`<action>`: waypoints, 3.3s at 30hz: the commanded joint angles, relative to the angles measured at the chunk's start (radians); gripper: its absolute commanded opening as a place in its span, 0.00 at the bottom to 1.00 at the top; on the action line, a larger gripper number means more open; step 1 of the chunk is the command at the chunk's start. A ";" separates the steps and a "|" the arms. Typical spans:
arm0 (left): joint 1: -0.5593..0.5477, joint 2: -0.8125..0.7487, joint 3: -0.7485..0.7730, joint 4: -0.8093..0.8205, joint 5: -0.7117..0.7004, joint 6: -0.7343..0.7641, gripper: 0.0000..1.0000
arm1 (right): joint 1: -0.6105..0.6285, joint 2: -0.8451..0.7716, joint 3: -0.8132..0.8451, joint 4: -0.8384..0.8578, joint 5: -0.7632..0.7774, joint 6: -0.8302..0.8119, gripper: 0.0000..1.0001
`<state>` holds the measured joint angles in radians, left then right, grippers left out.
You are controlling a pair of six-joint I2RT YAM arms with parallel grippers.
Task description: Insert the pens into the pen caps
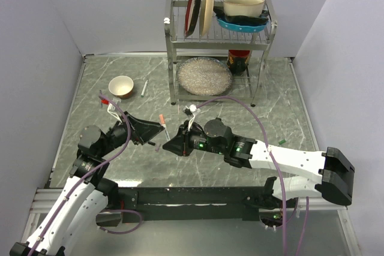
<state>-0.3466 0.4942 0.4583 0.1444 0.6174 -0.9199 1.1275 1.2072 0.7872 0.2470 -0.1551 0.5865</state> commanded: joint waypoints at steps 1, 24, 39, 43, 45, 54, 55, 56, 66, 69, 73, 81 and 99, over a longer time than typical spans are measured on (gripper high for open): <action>-0.002 -0.017 0.042 0.053 0.047 0.038 0.67 | 0.011 -0.054 -0.012 0.071 -0.035 0.004 0.00; 0.000 0.003 0.089 0.116 0.048 0.055 0.60 | 0.078 -0.063 0.010 0.052 -0.050 0.012 0.00; -0.002 -0.084 -0.029 0.153 0.160 -0.123 0.01 | 0.084 -0.031 0.234 -0.095 0.043 -0.063 0.00; -0.002 -0.146 -0.101 0.231 0.145 -0.218 0.01 | 0.081 -0.026 0.265 -0.069 0.057 -0.077 0.00; -0.002 -0.170 -0.130 0.198 0.134 -0.254 0.01 | 0.081 -0.029 0.282 -0.046 0.068 -0.079 0.00; -0.002 -0.256 -0.121 0.150 0.151 -0.355 0.01 | 0.081 -0.017 0.395 -0.015 0.086 -0.074 0.00; -0.002 -0.266 -0.127 0.144 0.148 -0.358 0.01 | 0.080 -0.018 0.399 -0.012 0.103 -0.082 0.00; -0.002 -0.279 -0.138 0.141 0.142 -0.367 0.01 | 0.075 -0.026 0.399 -0.006 0.115 -0.083 0.00; -0.005 -0.264 -0.169 0.117 0.122 -0.326 0.01 | 0.018 0.040 0.568 -0.107 0.133 -0.109 0.00; -0.005 -0.244 -0.174 0.067 0.117 -0.327 0.01 | -0.021 0.057 0.558 -0.062 0.109 -0.097 0.00; -0.022 -0.232 -0.245 0.244 0.099 -0.422 0.01 | -0.064 0.104 0.590 -0.051 0.074 -0.079 0.00; -0.095 -0.169 -0.231 0.219 0.039 -0.335 0.01 | -0.097 0.152 0.589 0.047 0.052 -0.042 0.00; -0.308 0.052 -0.256 0.560 0.051 -0.410 0.01 | -0.270 0.132 0.460 0.313 -0.107 0.156 0.00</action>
<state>-0.5049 0.5095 0.2813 0.7338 0.1532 -1.3098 0.9920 1.3422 1.1770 -0.1101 -0.5133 0.6514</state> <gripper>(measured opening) 0.074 0.230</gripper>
